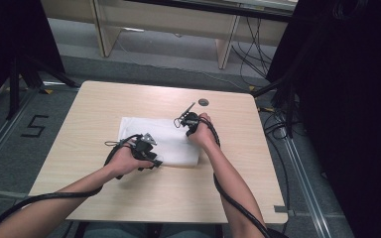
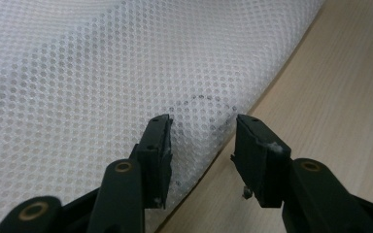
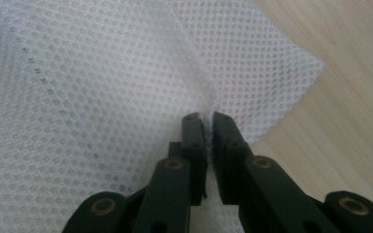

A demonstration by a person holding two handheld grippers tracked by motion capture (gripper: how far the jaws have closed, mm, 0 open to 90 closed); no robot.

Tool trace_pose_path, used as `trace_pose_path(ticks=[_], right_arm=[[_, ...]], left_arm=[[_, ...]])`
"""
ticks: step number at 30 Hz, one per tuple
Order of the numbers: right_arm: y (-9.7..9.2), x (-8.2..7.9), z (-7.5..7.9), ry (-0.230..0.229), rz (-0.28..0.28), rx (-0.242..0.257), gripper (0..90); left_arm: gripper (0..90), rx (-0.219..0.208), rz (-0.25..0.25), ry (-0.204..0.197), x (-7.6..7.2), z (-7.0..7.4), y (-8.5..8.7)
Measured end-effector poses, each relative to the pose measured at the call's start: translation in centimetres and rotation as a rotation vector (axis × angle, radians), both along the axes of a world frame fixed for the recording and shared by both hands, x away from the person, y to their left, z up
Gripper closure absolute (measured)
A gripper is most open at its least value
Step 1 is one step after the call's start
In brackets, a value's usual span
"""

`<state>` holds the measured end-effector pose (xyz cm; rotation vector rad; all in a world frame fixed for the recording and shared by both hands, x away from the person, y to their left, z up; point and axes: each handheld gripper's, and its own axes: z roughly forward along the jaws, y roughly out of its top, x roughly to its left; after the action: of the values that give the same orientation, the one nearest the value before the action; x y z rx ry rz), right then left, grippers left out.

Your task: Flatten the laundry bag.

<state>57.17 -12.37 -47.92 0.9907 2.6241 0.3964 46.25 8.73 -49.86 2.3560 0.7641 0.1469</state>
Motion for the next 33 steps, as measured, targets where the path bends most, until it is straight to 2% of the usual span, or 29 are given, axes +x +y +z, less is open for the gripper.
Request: trace_pose_path(ticks=[3,5,7,8,11,12,13,16,19,20,21,22,23,24,26,27,28,29,30,31,32,33], right_arm=[[-0.2,-0.1,0.1,0.017,-0.005,0.022,87.9],[-0.5,-0.2,0.5,0.029,-0.021,0.058,88.3],[-0.9,-0.6,1.6,0.005,-0.011,0.097,88.8],[-0.9,-0.6,1.6,0.005,-0.011,0.097,88.8],[-0.8,-1.4,3.1,-0.015,0.001,0.124,89.0],[-0.8,-1.4,3.1,-0.015,0.001,0.124,89.0],[-0.8,-1.6,3.5,-0.017,0.015,0.136,89.0],[-0.5,-2.8,4.8,-0.031,0.041,0.156,89.2],[-0.4,-3.4,5.3,-0.04,0.053,0.168,89.2],[-0.3,-4.1,6.0,-0.041,0.062,0.184,89.3],[-0.3,-4.3,6.4,-0.052,0.097,0.194,89.3],[-0.2,-4.8,6.8,-0.048,0.087,0.203,89.3],[-0.2,-4.8,6.8,-0.048,0.087,0.203,89.3],[-0.2,-5.6,7.5,-0.069,0.119,0.208,89.3],[0.0,-6.1,7.8,-0.071,0.123,0.207,89.4],[0.1,-6.6,8.1,-0.077,0.154,0.193,89.3],[0.2,-7.0,8.4,-0.068,0.142,0.199,89.4],[0.3,-7.8,8.6,-0.076,0.18,0.206,89.4],[0.3,-7.8,8.6,-0.076,0.18,0.206,89.4],[0.4,-8.9,8.9,-0.074,0.205,0.214,89.4],[0.4,-8.9,8.9,-0.074,0.205,0.214,89.4],[0.4,-9.2,9.0,-0.077,0.22,0.217,89.4]], left_arm=[[57.6,-0.001,-0.002,0.006,0.0,0.0,0.0],[58.6,-0.002,0.008,0.004,0.0,0.0,0.1],[59.5,-0.002,0.012,0.009,0.0,0.0,0.0],[59.5,-0.001,0.014,0.011,0.0,0.0,0.0],[59.9,-0.004,0.011,0.013,0.0,0.0,-0.1],[59.9,-0.004,0.011,0.013,0.0,0.0,-0.1],[59.9,0.0,0.016,0.002,-0.1,0.0,-0.1],[60.0,0.013,0.02,0.004,-0.1,0.0,-0.2],[60.6,0.008,0.026,-0.005,-0.2,-0.1,-0.3],[60.7,0.009,0.026,-0.001,-0.2,-0.1,-0.3],[61.0,0.01,0.025,-0.003,-0.1,-0.1,-0.2],[61.5,0.01,0.035,-0.001,-0.2,0.0,-0.2],[61.9,0.01,0.035,-0.001,-0.2,0.0,-0.2],[62.1,0.01,0.035,-0.006,-0.2,-0.1,-0.2],[62.3,0.01,0.042,-0.009,-0.3,-0.1,-0.3],[62.4,0.024,0.041,-0.012,-0.3,0.0,-0.2],[62.5,0.02,0.032,-0.011,-0.3,-0.1,-0.3],[62.7,0.019,0.042,-0.008,-0.3,-0.1,-0.3],[62.9,0.019,0.042,-0.008,-0.3,-0.1,-0.3],[62.9,0.02,0.043,-0.023,-0.5,-0.1,-0.3],[63.0,0.02,0.043,-0.023,-0.5,-0.1,-0.3],[63.0,-0.04,0.109,-0.016,-0.8,-0.4,-0.8]])
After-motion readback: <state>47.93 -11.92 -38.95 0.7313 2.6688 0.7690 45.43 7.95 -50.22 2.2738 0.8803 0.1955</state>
